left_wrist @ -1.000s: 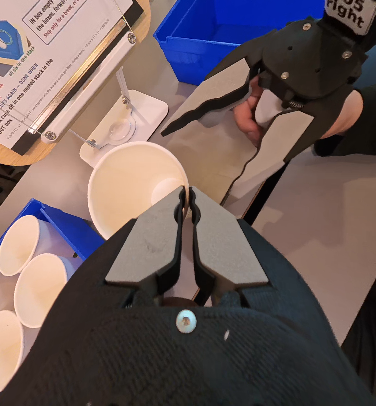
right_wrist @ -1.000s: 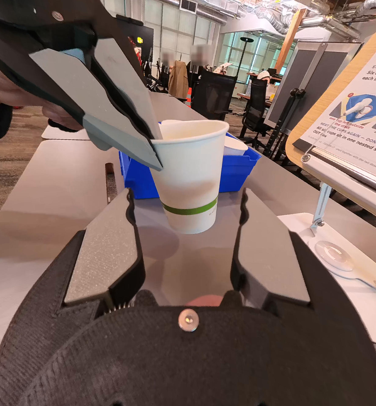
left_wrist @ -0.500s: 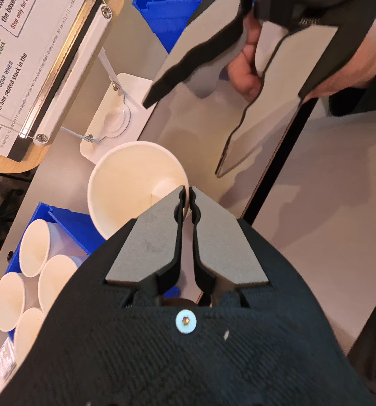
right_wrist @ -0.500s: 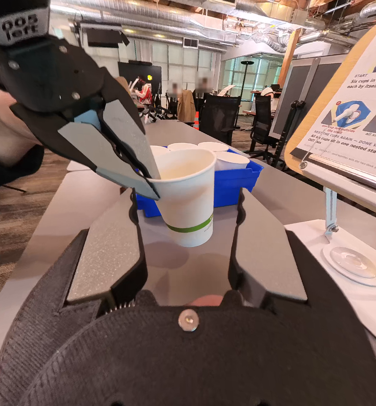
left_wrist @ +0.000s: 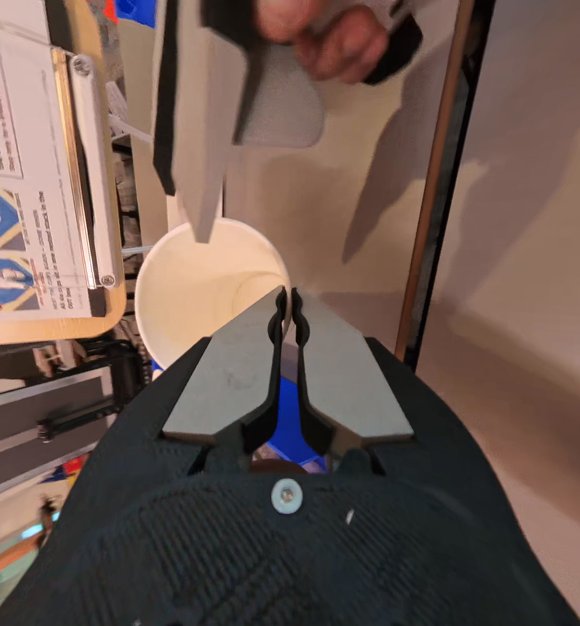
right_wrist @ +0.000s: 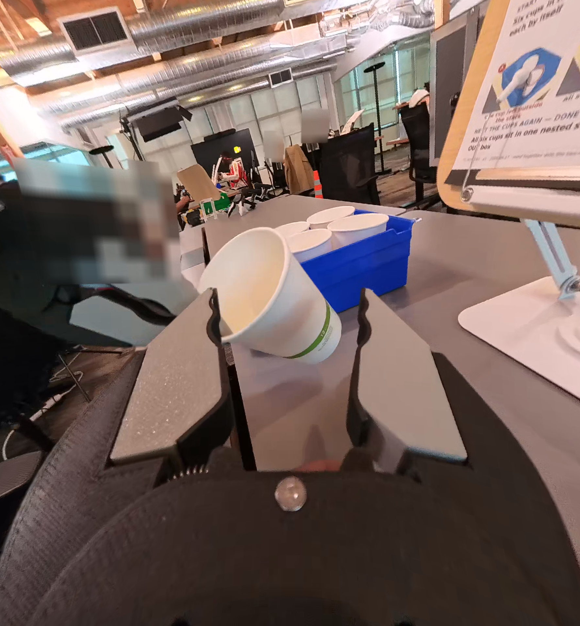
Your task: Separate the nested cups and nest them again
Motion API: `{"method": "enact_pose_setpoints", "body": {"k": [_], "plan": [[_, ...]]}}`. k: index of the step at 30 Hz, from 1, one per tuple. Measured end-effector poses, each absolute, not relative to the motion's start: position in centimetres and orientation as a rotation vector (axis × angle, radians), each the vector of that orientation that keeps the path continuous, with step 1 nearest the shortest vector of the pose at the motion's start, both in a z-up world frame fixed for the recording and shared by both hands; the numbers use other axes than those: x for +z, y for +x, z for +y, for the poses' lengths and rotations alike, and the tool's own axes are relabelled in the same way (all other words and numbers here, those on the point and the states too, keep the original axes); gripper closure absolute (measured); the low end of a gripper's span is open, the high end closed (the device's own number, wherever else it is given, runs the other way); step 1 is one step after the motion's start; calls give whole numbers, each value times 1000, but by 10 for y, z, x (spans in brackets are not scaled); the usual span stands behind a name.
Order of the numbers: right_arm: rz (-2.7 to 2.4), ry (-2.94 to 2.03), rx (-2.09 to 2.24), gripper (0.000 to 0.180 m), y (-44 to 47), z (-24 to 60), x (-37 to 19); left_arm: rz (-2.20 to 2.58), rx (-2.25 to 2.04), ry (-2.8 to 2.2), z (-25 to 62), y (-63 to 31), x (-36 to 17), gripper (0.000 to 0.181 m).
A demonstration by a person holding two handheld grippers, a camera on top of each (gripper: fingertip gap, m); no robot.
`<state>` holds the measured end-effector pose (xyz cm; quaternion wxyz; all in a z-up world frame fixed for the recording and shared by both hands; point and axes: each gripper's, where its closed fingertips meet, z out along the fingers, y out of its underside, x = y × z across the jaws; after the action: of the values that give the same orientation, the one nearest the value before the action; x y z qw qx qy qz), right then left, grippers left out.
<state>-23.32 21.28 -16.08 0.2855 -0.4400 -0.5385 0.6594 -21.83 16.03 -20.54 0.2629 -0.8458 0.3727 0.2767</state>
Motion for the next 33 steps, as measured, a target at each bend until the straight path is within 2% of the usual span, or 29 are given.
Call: {"method": "enact_pose_setpoints", "body": {"k": [1, 11, 13, 15, 21, 30, 33], "plan": [[-1444, -1200, 1750, 103, -235, 214, -164, 1057, 780, -2291, 160, -217, -209, 181], [-1630, -1295, 1577, 129, -242, 205, -202, 1309, 905, -2258, 164, -204, -227, 181], [-1659, -1289, 1561, 150, -241, 202, -205, 1354, 930, -2270, 163, -206, -232, 181], [-1663, -1319, 1496, 164, -242, 207, -211, 1366, 924, -2286, 162, -207, -236, 181], [-1642, -1362, 1280, 180, -244, 220, -219, 1271, 849, -2254, 172, -199, -237, 180], [-1552, -1456, 1358, 180, -242, 234, -214, 1000, 656, -2147, 189, -184, -225, 175], [-1532, -1464, 1373, 180, -242, 236, -212, 939, 594, -2139, 188, -179, -226, 158]]}}
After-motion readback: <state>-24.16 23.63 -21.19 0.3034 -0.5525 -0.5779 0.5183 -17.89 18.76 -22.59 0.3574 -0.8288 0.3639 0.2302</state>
